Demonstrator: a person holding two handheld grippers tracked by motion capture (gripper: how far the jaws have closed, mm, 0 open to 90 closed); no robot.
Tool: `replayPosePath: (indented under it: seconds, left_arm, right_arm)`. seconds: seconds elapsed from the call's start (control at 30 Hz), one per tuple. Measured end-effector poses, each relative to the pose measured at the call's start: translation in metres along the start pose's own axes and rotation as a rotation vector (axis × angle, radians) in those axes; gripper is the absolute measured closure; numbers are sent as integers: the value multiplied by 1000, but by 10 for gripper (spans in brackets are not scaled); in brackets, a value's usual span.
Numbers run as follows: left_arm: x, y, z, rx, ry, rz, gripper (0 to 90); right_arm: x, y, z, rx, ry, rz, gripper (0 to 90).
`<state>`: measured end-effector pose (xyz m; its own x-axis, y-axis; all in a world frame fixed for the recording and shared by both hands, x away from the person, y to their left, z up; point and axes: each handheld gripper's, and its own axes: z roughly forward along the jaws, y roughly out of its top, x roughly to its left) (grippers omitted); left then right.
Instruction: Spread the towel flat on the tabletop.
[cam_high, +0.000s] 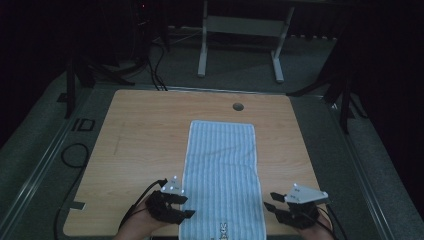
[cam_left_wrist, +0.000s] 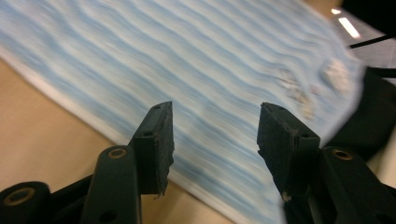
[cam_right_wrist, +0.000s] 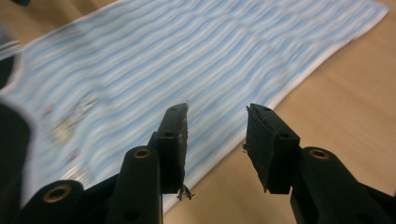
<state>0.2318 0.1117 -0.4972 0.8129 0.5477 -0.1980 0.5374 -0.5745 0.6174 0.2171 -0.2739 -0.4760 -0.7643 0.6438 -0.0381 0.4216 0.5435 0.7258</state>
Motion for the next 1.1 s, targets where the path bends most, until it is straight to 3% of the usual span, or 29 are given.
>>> replayPosePath:
  seconds: [0.13,0.17,0.2,0.3,0.33,0.4,0.47,0.5,0.57,0.6,0.67,0.83,0.9,1.1]
  left_arm:
    - [15,11,6,-2,26,-10,444]
    - [26,18,10,-9,40,-21,444]
    - [31,21,12,-15,47,-19,444]
    - [41,26,17,-33,47,-14,444]
    - [51,28,24,-38,37,-21,444]
    - [57,31,32,-17,71,-11,444]
    - [60,32,36,-10,79,-8,444]
    - [67,35,45,8,106,-15,444]
    - [67,35,45,8,106,-15,444]
    - [74,39,56,21,131,-26,444]
    - [80,44,68,41,162,-29,402]
    - [83,49,76,29,170,-36,388]
    - [84,52,79,27,187,-33,388]
    - [82,59,85,41,205,-23,374]
  right_arm:
    - [-15,13,19,3,-2,11,602]
    - [-27,23,36,20,-21,7,610]
    - [-31,26,41,26,-22,4,610]
    - [-37,34,54,28,-36,-2,618]
    - [-45,41,69,36,-30,13,611]
    - [-49,43,82,52,-32,22,606]
    - [-51,44,88,70,-29,30,606]
    - [-54,46,102,94,-45,28,607]
    - [-55,47,106,98,-46,36,607]
    - [-55,47,106,98,-46,36,608]
    - [-59,48,129,120,-68,72,585]
    - [-68,46,148,154,-86,102,561]
    - [-73,46,149,143,-77,127,563]
    - [-85,47,149,167,-80,129,545]
